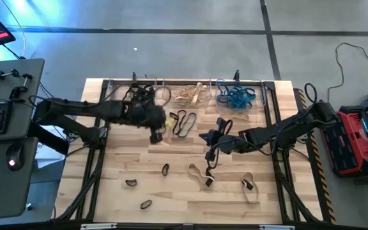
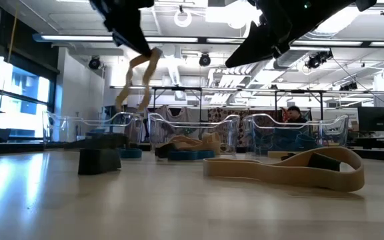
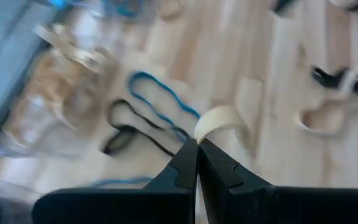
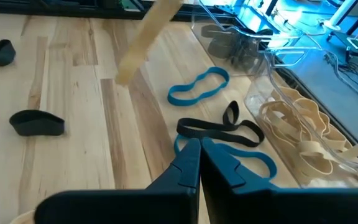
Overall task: Sort rubber bands into baskets
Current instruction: Put the brown rubber band into the middle transparent bin
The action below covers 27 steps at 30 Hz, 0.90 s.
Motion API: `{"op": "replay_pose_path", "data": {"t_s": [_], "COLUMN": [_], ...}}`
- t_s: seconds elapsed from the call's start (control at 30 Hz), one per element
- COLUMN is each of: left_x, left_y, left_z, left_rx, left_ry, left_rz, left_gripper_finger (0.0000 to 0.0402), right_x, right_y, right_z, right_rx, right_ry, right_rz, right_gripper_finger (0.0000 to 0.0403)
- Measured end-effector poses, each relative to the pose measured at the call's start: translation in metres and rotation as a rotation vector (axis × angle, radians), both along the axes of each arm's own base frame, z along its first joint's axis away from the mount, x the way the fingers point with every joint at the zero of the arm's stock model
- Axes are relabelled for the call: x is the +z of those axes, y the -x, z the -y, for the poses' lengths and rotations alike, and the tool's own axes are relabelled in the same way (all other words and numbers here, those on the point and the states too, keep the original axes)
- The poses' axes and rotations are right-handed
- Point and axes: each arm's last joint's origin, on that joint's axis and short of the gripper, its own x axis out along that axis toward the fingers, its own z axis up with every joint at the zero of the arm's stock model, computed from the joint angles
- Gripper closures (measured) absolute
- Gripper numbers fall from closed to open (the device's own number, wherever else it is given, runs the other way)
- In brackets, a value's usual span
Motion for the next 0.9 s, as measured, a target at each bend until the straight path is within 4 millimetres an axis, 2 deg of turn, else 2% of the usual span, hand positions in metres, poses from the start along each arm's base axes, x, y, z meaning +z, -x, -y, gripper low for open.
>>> {"op": "replay_pose_path", "data": {"t_s": [0.23,0.43,0.63,0.9], "left_x": [0.021,0.027,0.022,-0.006], "left_y": [-0.014,-0.03,-0.048,-0.071], "left_z": [-0.048,-0.091,-0.136,-0.195], "left_rx": [0.048,0.067,0.093,0.127], "left_ry": [-0.111,-0.146,-0.167,-0.163], "left_rz": [0.032,0.02,0.016,-0.041], "left_gripper_finger": [0.0401,0.0401,0.0401,0.0401], "right_x": [-0.003,-0.003,-0.003,-0.003], "right_y": [0.003,0.006,0.007,0.007], "right_z": [-0.002,-0.009,-0.013,-0.013], "right_rx": [-0.04,-0.04,-0.033,-0.034], "right_ry": [0.008,0.025,0.03,0.03], "right_rz": [-0.019,-0.015,-0.017,-0.017], "right_gripper_finger": [0.0403,0.0403,0.0403,0.0403]}}
